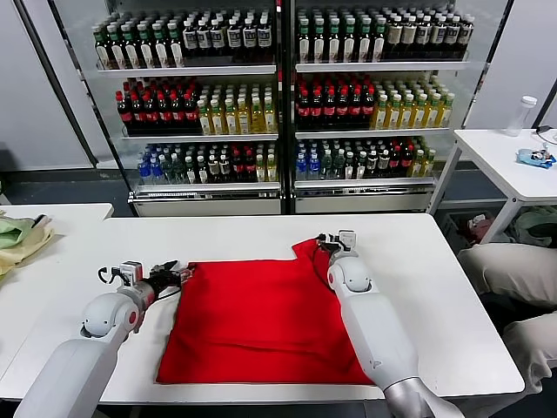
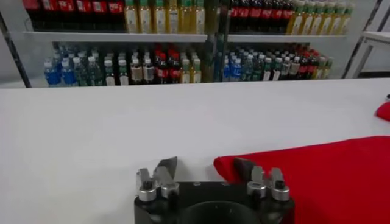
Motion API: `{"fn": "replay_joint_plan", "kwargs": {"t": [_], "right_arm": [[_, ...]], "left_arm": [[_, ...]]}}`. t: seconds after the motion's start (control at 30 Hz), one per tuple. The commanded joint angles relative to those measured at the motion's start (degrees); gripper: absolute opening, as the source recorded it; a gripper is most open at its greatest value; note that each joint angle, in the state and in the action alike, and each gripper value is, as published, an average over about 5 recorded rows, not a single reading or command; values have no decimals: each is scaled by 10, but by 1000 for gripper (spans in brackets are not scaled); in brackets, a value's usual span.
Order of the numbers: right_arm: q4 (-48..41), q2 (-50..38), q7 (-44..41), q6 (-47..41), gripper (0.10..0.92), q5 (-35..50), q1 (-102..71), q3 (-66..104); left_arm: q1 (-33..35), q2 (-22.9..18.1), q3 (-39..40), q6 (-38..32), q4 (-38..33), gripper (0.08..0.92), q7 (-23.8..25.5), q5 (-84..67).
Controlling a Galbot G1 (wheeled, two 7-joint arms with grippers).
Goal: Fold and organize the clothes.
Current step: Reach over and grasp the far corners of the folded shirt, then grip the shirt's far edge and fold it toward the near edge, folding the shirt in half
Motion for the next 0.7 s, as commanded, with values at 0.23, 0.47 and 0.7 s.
{"fn": "replay_joint_plan", "kwargs": {"t": [0.23,0.47,0.7], "right_arm": [[20,2,7,-3,266,7,-7,-1],[197,-53,-3,41,120,-1,-75,-11],[472,-154,27,-21,117,91,-206,1]], "left_arm": [[6,-1,2,2,-4,333,5,9],[47,13,-22,-56,-53,138,-18,-53],[144,54,-45,-86,-175,84,-57,-98]]}}
